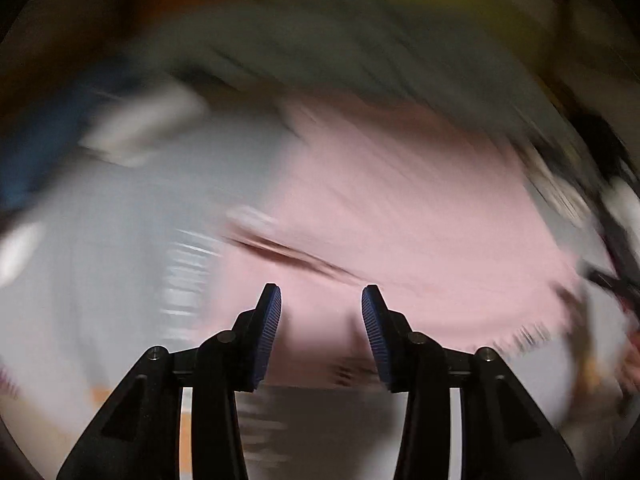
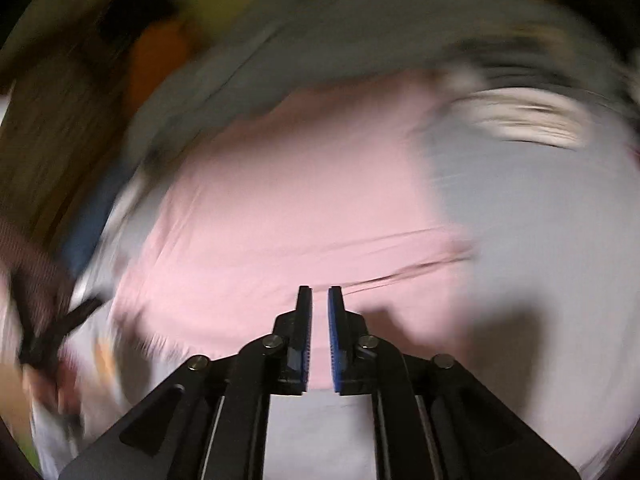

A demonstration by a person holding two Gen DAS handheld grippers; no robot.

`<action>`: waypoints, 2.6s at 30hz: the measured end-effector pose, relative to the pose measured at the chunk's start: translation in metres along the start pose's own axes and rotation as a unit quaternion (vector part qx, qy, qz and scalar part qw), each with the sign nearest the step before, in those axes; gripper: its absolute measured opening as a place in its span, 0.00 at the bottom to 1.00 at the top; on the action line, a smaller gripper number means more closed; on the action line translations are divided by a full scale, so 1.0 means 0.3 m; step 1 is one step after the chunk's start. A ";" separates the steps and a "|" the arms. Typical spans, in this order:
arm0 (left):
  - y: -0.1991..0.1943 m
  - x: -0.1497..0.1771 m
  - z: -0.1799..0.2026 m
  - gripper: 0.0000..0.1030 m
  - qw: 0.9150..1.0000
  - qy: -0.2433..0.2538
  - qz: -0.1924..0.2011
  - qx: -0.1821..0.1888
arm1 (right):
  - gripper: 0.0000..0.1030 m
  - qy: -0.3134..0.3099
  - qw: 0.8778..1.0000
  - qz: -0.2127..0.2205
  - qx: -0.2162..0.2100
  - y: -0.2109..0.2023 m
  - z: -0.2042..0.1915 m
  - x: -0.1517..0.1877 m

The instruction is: Fold small clothes

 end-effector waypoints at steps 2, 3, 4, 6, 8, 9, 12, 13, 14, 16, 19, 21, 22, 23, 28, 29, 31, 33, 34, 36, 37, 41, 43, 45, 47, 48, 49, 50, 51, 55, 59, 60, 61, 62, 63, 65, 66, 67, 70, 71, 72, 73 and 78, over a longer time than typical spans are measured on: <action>0.105 0.024 0.058 0.40 0.996 0.017 -0.079 0.046 | 0.15 -0.043 0.996 -0.077 -0.002 0.098 -0.057 -0.007; 0.152 0.040 0.080 0.40 0.993 0.033 -0.108 0.041 | 0.15 -0.051 0.994 -0.098 -0.006 0.132 -0.068 -0.008; 0.189 0.046 0.098 0.39 0.991 0.050 -0.119 0.025 | 0.15 -0.056 0.992 -0.113 -0.012 0.163 -0.079 -0.008; 0.237 0.025 0.125 0.39 0.992 0.067 -0.110 0.000 | 0.15 -0.068 0.987 -0.142 0.006 0.237 -0.078 -0.019; 0.277 -0.009 0.144 0.39 0.992 0.071 -0.107 -0.013 | 0.15 -0.073 0.985 -0.155 0.023 0.295 -0.077 -0.026; 0.287 -0.023 0.156 0.39 0.992 0.072 -0.104 -0.017 | 0.15 -0.070 0.985 -0.154 0.025 0.309 -0.078 -0.032; 0.321 -0.098 0.179 0.39 0.994 0.070 -0.085 -0.022 | 0.15 -0.057 0.990 -0.124 0.034 0.329 -0.059 -0.112; 0.330 -0.129 0.182 0.39 0.995 0.066 -0.078 -0.021 | 0.15 -0.049 0.992 -0.111 0.039 0.332 -0.044 -0.141; 0.336 -0.154 0.181 0.39 0.995 0.062 -0.070 -0.019 | 0.15 -0.041 0.993 -0.097 0.052 0.330 -0.021 -0.174; 0.327 -0.210 0.180 0.39 0.997 0.054 -0.044 -0.018 | 0.15 -0.029 0.994 -0.058 0.085 0.312 0.036 -0.239; 0.276 -0.277 0.160 0.47 0.999 0.049 0.008 0.004 | 0.15 -0.028 0.994 -0.003 0.103 0.233 0.086 -0.306; 0.254 -0.247 0.137 0.53 0.998 0.053 0.019 0.028 | 0.15 -0.032 0.994 0.004 0.102 0.187 0.081 -0.298; 0.250 -0.228 0.128 0.52 0.998 0.052 0.011 0.032 | 0.15 -0.035 0.995 0.007 0.096 0.166 0.080 -0.287; 0.251 -0.212 0.145 0.52 0.998 0.052 0.003 0.039 | 0.15 -0.037 0.995 0.005 0.090 0.160 0.075 -0.285; 0.210 -0.152 0.255 0.53 0.992 0.113 -0.010 0.054 | 0.20 -0.068 0.992 -0.109 -0.006 0.228 -0.071 -0.132; 0.222 -0.140 0.265 0.53 0.992 0.116 -0.017 0.044 | 0.20 -0.075 0.989 -0.123 -0.021 0.248 -0.101 -0.111; 0.261 -0.118 0.273 0.53 0.993 0.107 -0.038 0.042 | 0.20 -0.086 0.983 -0.157 -0.043 0.297 -0.155 -0.072; 0.300 -0.095 0.255 0.53 0.994 0.093 -0.055 0.030 | 0.20 -0.098 0.981 -0.168 -0.026 0.323 -0.173 -0.044; 0.318 -0.092 0.240 0.53 0.994 0.086 -0.058 0.020 | 0.20 -0.101 0.980 -0.167 -0.024 0.323 -0.171 -0.048; 0.339 -0.086 0.223 0.52 0.995 0.078 -0.055 0.011 | 0.20 -0.079 0.985 -0.151 -0.010 0.314 -0.128 -0.078; 0.339 -0.088 0.223 0.52 0.996 0.079 -0.051 0.009 | 0.20 -0.066 0.989 -0.133 0.021 0.308 -0.083 -0.100; 0.333 -0.086 0.228 0.52 0.996 0.078 -0.036 -0.007 | 0.20 -0.068 0.973 -0.075 0.210 0.235 0.117 -0.176; 0.319 -0.101 0.208 0.52 0.997 0.065 -0.003 -0.040 | 0.20 -0.047 0.975 -0.041 0.213 0.164 0.164 -0.212; 0.284 -0.140 0.156 0.54 0.994 0.053 0.042 -0.083 | 0.20 -0.015 0.980 0.000 0.197 0.064 0.215 -0.250; 0.243 -0.180 0.114 0.57 0.993 0.036 0.065 -0.087 | 0.26 -0.004 0.978 0.012 0.207 0.012 0.263 -0.273; 0.224 -0.198 0.096 0.58 0.994 0.027 0.067 -0.084 | 0.29 0.004 0.975 0.012 0.221 -0.010 0.298 -0.276; 0.204 -0.217 0.073 0.60 0.994 0.017 0.070 -0.083 | 0.34 0.014 0.973 0.009 0.232 -0.028 0.341 -0.273; 0.182 -0.239 0.044 0.63 0.993 0.004 0.077 -0.089 | 0.34 0.020 0.972 0.006 0.234 -0.018 0.343 -0.273; 0.164 -0.261 0.010 0.65 0.991 -0.008 0.084 -0.104 | 0.34 0.033 0.972 -0.004 0.233 -0.019 0.379 -0.264; 0.144 -0.310 -0.165 0.76 0.974 -0.094 0.085 -0.188 | 0.35 0.076 0.984 -0.047 0.153 0.042 0.434 -0.188; 0.197 -0.287 -0.256 0.73 0.975 -0.160 0.025 -0.153 | 0.39 0.113 0.986 -0.078 0.094 0.126 0.420 -0.137; 0.216 -0.275 -0.258 0.70 0.976 -0.169 0.005 -0.135 | 0.39 0.111 0.987 -0.081 0.088 0.143 0.409 -0.136; 0.228 -0.264 -0.256 0.52 0.976 -0.180 -0.006 -0.118 | 0.24 0.104 0.987 -0.076 0.093 0.152 0.400 -0.143; 0.233 -0.254 -0.259 0.28 0.975 -0.195 -0.010 -0.108 | 0.04 0.091 0.988 -0.074 0.105 0.166 0.398 -0.148; 0.227 -0.249 -0.258 0.18 0.973 -0.203 -0.008 -0.106 | 0.03 0.085 0.987 -0.072 0.120 0.159 0.391 -0.150; 0.191 -0.257 -0.241 0.09 0.972 -0.209 0.015 -0.106 | 0.03 0.094 0.985 -0.047 0.140 0.132 0.407 -0.166; 0.176 -0.265 -0.238 0.09 0.972 -0.200 0.030 -0.116 | 0.03 0.100 0.985 -0.042 0.137 0.124 0.415 -0.164; 0.174 -0.268 -0.236 0.08 0.974 -0.185 0.035 -0.125 | 0.03 0.103 0.985 -0.040 0.133 0.125 0.424 -0.161; 0.211 -0.259 -0.264 0.13 0.974 -0.174 0.011 -0.144 | 0.03 0.113 0.982 -0.067 0.134 0.167 0.454 -0.130; 0.229 -0.256 -0.282 0.13 0.973 -0.176 -0.001 -0.148 | 0.04 0.125 0.980 -0.076 0.135 0.179 0.468 -0.117; 0.228 -0.252 -0.285 0.13 0.973 -0.179 -0.003 -0.145 | 0.05 0.149 0.978 -0.075 0.125 0.182 0.480 -0.105; 0.212 -0.253 -0.284 0.15 0.974 -0.176 0.002 -0.141 | 0.06 0.166 0.977 -0.069 0.117 0.178 0.489 -0.100; 0.014 -0.266 -0.278 0.43 0.971 -0.142 0.118 -0.149 | 0.16 0.168 0.969 0.005 0.183 -0.002 0.518 -0.128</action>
Point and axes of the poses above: each gripper's, at about its wrist camera, not at the fingertips, and y roughly the way its jaws point, z to its right, x to its underside, the point moved 7 cm from there along y, roughly the way its jaws point, and after that the axes turned 15 degrees about -y, right-handed, at the moved point
